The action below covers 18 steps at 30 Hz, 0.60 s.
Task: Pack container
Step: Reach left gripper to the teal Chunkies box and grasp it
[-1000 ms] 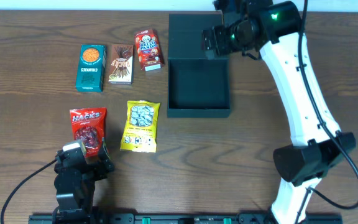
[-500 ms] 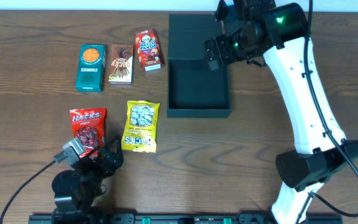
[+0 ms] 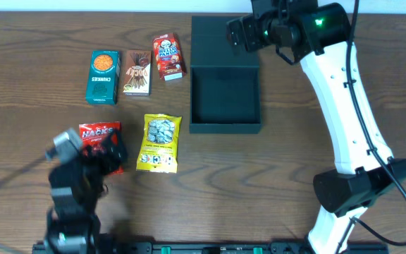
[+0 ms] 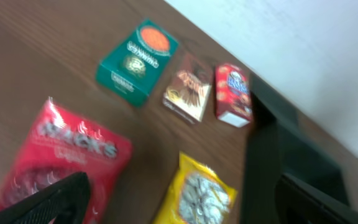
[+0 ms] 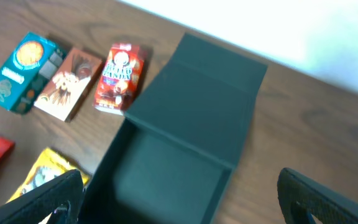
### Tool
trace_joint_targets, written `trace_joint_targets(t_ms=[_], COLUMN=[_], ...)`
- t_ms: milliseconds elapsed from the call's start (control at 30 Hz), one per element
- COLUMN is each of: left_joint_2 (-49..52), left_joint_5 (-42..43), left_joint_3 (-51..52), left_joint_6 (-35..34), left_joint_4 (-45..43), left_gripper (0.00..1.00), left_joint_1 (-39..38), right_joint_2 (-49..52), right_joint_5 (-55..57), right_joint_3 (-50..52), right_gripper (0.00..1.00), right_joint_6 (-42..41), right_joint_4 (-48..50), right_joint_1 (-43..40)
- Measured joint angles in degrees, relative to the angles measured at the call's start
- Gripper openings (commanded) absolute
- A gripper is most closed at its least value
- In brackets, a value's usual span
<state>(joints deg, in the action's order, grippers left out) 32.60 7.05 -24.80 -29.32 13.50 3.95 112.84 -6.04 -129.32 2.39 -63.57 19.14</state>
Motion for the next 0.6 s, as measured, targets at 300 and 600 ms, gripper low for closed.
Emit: trace_joint_targets(t_ms=[300,600], left_joint_2=[42.1,71.3], left_joint_5=[-6.2,-7.3], left_joint_3=[-32.0,-64.1], left_joint_6=[16.4,31.3], left_joint_4=[9.4,19.8], left_gripper=[0.96,0.95], left_joint_1=[0.0,0.8], right_joint_2=[0.0,0.0], right_joint_5=[0.0,0.0], right_joint_3=[0.0,0.0], right_gripper=[0.99,0.99], right_joint_6=[1.2,1.2], right_joint_4=[1.9,1.1], right_joint_1=[-0.8,-1.6])
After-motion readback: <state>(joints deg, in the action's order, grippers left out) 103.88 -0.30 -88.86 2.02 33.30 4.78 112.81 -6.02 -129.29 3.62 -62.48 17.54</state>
